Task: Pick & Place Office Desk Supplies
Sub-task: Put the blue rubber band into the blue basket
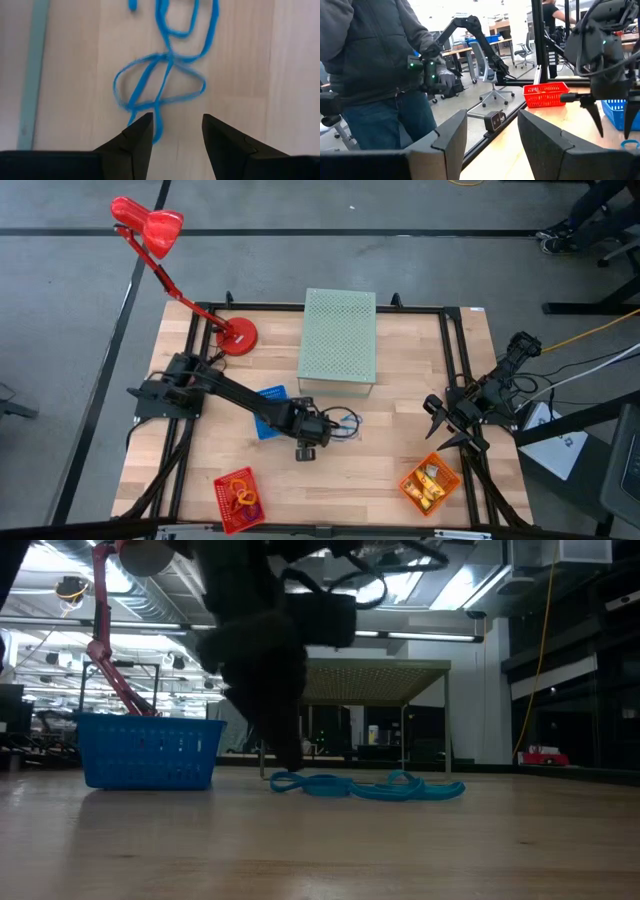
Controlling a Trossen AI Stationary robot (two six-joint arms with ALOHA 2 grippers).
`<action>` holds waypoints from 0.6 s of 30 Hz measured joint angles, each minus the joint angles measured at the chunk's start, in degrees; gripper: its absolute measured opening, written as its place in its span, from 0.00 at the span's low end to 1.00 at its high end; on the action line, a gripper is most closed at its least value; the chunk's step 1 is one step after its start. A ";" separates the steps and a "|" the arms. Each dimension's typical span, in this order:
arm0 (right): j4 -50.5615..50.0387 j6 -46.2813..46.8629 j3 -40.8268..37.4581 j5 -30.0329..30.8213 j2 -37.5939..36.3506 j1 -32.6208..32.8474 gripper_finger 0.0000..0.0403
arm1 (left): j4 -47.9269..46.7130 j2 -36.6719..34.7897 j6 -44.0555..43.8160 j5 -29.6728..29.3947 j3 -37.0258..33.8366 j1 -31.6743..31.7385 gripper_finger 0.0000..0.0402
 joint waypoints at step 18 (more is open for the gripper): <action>-0.04 0.00 0.00 0.01 0.00 0.00 0.44 | -3.58 5.69 -5.14 6.40 2.00 1.08 0.15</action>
